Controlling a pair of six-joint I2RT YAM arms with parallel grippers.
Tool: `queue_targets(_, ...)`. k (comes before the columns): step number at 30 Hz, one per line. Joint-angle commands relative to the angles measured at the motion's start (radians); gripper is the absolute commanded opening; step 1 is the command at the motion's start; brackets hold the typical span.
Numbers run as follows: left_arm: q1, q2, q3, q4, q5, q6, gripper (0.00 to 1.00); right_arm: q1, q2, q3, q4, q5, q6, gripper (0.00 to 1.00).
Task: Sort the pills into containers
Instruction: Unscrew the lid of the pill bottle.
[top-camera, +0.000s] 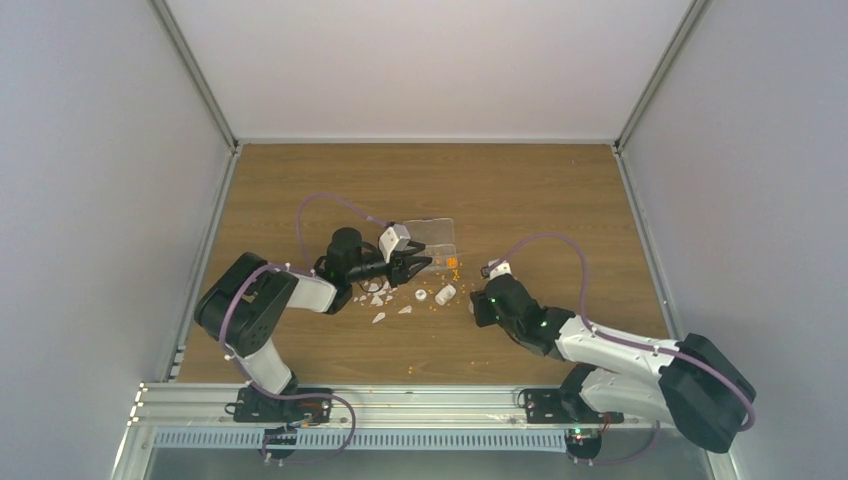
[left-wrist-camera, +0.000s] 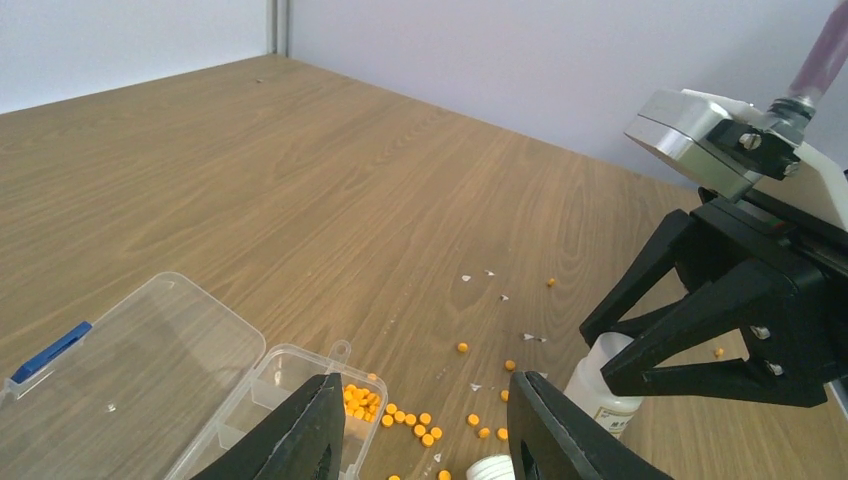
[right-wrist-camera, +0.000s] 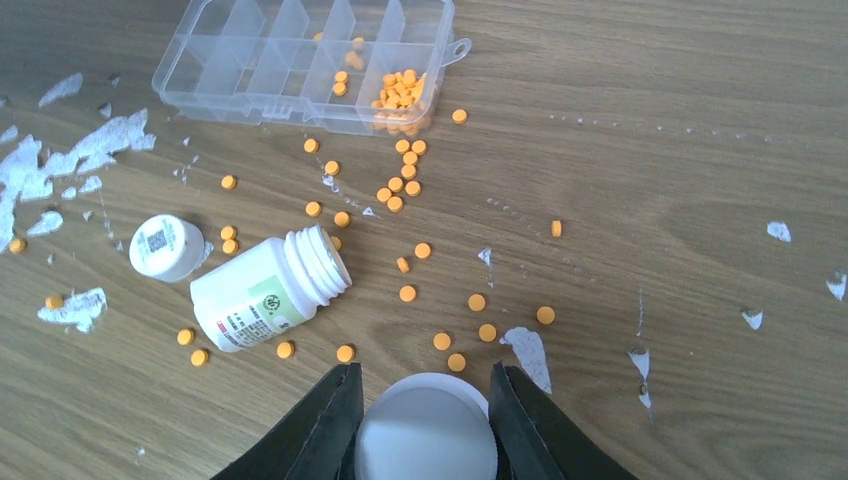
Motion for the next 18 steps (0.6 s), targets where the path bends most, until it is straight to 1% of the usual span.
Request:
queue_targets(1,0.012,0.016,0.008,0.091,0.032,0.030,0.99,0.011,0.016,0.030,0.004,0.015,-0.014,0.57)
queue_targets(3,0.013,0.010,-0.011,0.119,0.034,0.028,0.99,0.011,0.004,0.042,-0.012,0.021,-0.018,0.54)
queue_targets(7,0.010,-0.059,-0.071,0.185,0.053,0.042,0.99,0.011,-0.091,0.090,-0.063,0.034,-0.064,0.54)
queue_targets(10,-0.029,-0.146,-0.133,0.200,0.029,0.126,0.99,0.005,-0.187,0.126,-0.080,0.007,-0.129,0.54)
queue_targets(13,-0.085,-0.192,-0.147,0.146,0.009,0.233,0.99,-0.015,-0.227,0.169,-0.111,-0.049,-0.171,0.53)
queue_targets(18,-0.162,-0.163,-0.181,0.238,-0.003,0.297,0.97,-0.048,-0.230,0.222,-0.120,-0.237,-0.215,0.53)
